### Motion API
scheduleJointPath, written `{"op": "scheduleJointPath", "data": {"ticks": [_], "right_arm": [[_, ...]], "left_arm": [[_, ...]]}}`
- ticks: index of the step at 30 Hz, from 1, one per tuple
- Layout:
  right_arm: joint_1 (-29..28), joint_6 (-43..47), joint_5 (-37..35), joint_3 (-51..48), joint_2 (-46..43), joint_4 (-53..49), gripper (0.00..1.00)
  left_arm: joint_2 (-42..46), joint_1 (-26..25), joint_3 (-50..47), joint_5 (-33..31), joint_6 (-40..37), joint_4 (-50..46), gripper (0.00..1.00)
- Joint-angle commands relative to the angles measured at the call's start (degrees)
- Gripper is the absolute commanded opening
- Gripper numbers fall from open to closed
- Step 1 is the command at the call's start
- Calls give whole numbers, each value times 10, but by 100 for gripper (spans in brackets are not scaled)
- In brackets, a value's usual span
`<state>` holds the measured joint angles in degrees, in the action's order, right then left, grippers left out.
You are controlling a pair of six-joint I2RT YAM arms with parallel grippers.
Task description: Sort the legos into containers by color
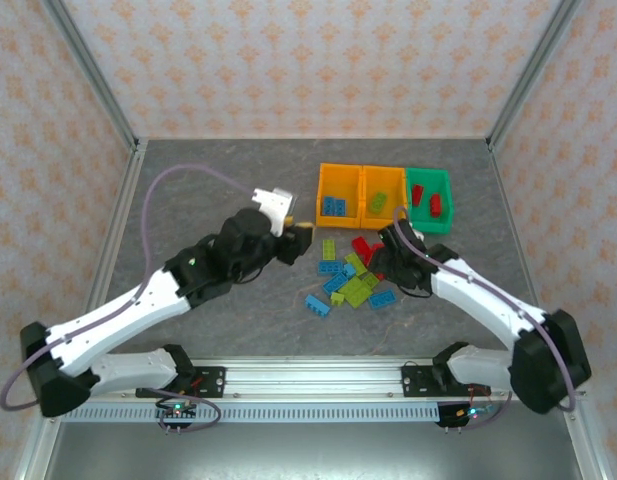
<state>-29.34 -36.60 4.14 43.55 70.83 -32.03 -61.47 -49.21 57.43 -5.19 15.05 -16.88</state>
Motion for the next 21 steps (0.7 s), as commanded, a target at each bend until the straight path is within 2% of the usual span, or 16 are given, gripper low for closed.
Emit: {"op": "scheduleJointPath", "data": {"ticks": [1, 5, 8, 13, 17, 21], "right_arm": [[21, 25, 20, -1, 43, 51, 53], [26, 37, 46, 3, 93, 83, 53], [26, 43, 51, 20, 137, 87, 50], [32, 30, 26, 32, 175, 79, 34], [32, 10, 4, 17, 138, 74, 24], [32, 5, -37, 2, 46, 48, 19]], "left_arm": [[53, -3, -81, -58, -22, -12, 51], [124, -3, -156, -86, -39, 2, 60], [154, -3, -196, -86, -56, 32, 71], [161, -3, -232, -86, -88, 69, 82], [180, -3, -280, -104, -95, 107, 86], [212, -3, -322, -112, -90, 133, 88]]}}
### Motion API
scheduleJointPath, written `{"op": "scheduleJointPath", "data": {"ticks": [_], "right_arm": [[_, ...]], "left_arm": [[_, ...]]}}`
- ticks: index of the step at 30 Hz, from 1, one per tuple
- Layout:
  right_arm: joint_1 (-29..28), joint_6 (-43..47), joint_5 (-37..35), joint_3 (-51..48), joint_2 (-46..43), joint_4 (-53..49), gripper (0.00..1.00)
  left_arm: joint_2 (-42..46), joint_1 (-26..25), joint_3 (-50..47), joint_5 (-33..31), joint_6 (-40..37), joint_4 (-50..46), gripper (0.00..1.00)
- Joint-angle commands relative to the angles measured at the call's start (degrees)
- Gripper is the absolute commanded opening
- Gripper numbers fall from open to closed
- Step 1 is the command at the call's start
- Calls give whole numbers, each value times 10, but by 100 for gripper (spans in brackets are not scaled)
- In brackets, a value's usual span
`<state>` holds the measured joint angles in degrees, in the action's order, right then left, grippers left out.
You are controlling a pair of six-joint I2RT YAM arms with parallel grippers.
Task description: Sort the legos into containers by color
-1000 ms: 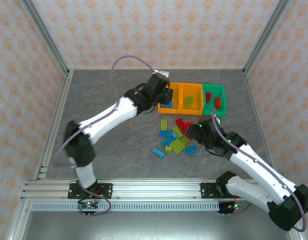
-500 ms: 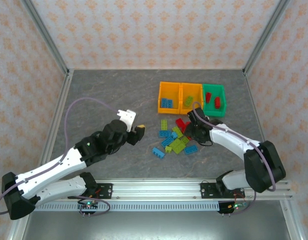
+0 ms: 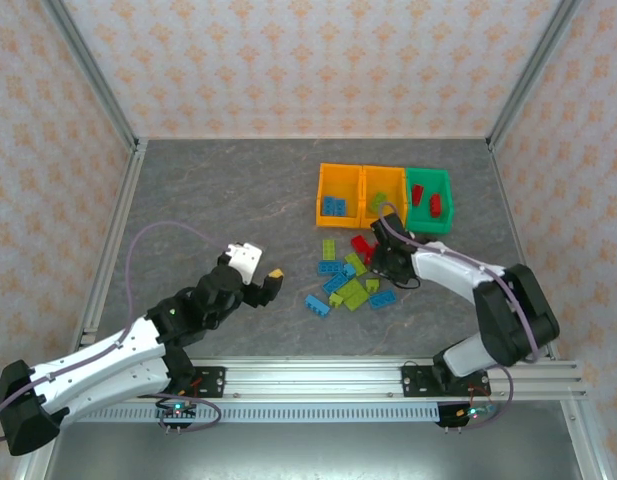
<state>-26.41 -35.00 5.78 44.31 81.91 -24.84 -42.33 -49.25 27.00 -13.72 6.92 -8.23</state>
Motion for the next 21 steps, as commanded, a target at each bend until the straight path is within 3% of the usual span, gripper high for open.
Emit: {"op": "scheduleJointPath", "data": {"ticks": [1, 5, 8, 12, 17, 20, 21], "right_arm": [[3, -11, -68, -6, -92, -33, 19], [3, 3, -147, 1, -188, -48, 17], [42, 45, -191, 48, -188, -57, 17], [162, 85, -88, 115, -74, -10, 17], [240, 105, -9, 261, 118, -18, 20], [252, 119, 11, 345, 191, -46, 29], [253, 122, 10, 363, 201, -57, 37]], "left_arm": [[28, -2, -22, -27, -8, 42, 89], [47, -3, -32, -35, -5, 45, 90], [51, -2, -35, -38, -5, 49, 91], [41, -2, -36, -41, -6, 52, 92], [33, -2, -36, -51, -8, 52, 92], [34, -2, -38, -54, -9, 51, 93], [34, -2, -39, -55, -8, 50, 93]]}}
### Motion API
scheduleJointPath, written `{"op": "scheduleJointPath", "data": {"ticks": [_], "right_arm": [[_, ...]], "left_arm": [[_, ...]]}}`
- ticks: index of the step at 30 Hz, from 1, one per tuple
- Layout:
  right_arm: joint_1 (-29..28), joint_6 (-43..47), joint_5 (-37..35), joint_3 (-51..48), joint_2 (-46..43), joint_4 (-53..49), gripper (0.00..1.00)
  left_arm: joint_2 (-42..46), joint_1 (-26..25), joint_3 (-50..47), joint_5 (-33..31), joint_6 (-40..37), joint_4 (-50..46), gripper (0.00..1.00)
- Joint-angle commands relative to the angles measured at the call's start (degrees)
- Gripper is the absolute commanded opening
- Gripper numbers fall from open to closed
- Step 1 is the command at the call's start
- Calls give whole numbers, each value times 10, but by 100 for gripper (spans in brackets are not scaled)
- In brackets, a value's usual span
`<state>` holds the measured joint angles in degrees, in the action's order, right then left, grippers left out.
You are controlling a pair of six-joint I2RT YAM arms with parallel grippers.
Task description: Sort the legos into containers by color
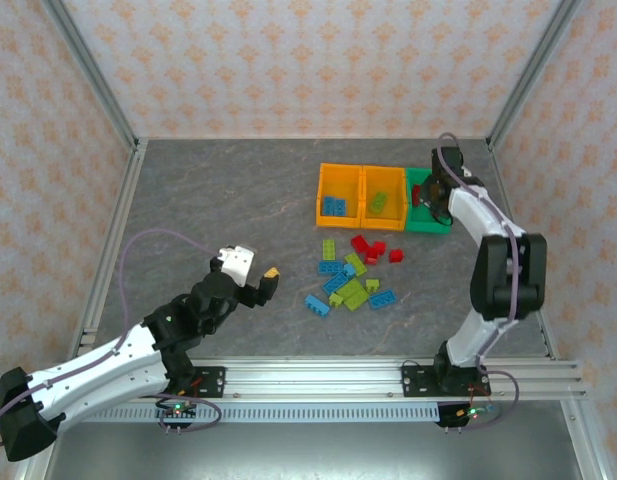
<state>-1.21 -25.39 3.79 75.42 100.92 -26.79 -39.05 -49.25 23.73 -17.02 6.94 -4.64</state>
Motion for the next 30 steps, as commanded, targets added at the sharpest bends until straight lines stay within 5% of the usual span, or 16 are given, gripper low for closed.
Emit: {"op": "scheduleJointPath", "data": {"ticks": [1, 8, 16, 20, 30], "right_arm": [[0, 24, 26, 64, 10, -46, 45], [-33, -14, 23, -61, -160, -76, 59], [-261, 4, 11, -263, -394, -162, 61], [-339, -16, -5, -290, -389, -191, 62], [-342, 39, 22, -269, -233, -122, 65]], "left_arm": [[3, -2, -7, -24, -8, 15, 93], [8, -2, -10, -25, -7, 15, 93], [7, -1, -15, 20, -18, 32, 93], [-17, -2, -18, 93, -30, 56, 95], [-59, -2, -11, 129, -46, 68, 100]]}}
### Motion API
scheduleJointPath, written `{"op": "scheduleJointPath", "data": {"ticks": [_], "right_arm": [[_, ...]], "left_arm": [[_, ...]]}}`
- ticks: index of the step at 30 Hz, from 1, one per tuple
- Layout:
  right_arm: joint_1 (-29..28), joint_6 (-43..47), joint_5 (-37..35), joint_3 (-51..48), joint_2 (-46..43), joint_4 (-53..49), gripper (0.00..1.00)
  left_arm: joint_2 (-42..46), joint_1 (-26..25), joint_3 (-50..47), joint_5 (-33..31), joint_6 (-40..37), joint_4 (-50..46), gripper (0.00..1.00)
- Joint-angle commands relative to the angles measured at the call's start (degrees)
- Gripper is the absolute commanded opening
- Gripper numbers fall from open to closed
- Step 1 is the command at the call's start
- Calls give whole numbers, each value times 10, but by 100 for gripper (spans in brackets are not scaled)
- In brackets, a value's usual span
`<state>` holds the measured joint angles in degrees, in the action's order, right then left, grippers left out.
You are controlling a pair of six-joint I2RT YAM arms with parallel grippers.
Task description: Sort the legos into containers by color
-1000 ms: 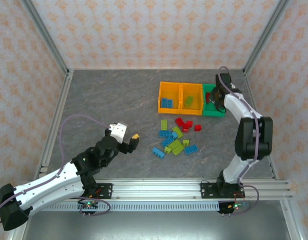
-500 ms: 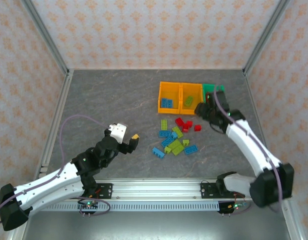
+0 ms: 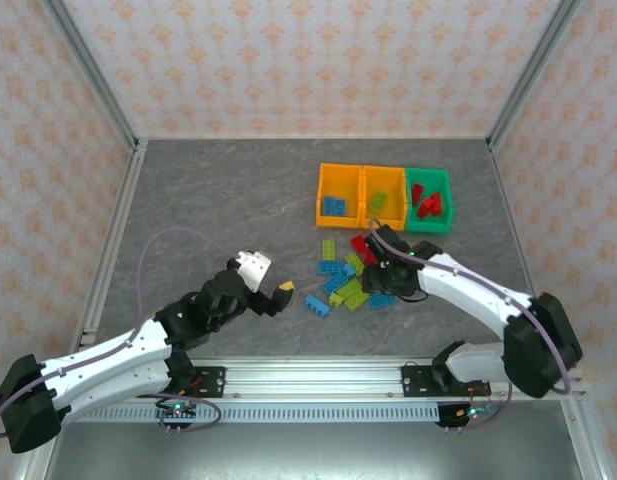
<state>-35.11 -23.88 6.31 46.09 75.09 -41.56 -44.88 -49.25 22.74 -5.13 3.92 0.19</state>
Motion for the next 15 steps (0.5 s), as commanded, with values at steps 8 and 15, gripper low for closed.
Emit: {"op": "scheduleJointPath", "data": {"ticks": [8, 15], "right_arm": [[-3, 24, 4, 38, 111, 78, 55], [-3, 4, -15, 31, 99, 72, 25]], "left_arm": [[1, -2, 3, -4, -19, 8, 100], [6, -3, 4, -4, -17, 4, 100]]}}
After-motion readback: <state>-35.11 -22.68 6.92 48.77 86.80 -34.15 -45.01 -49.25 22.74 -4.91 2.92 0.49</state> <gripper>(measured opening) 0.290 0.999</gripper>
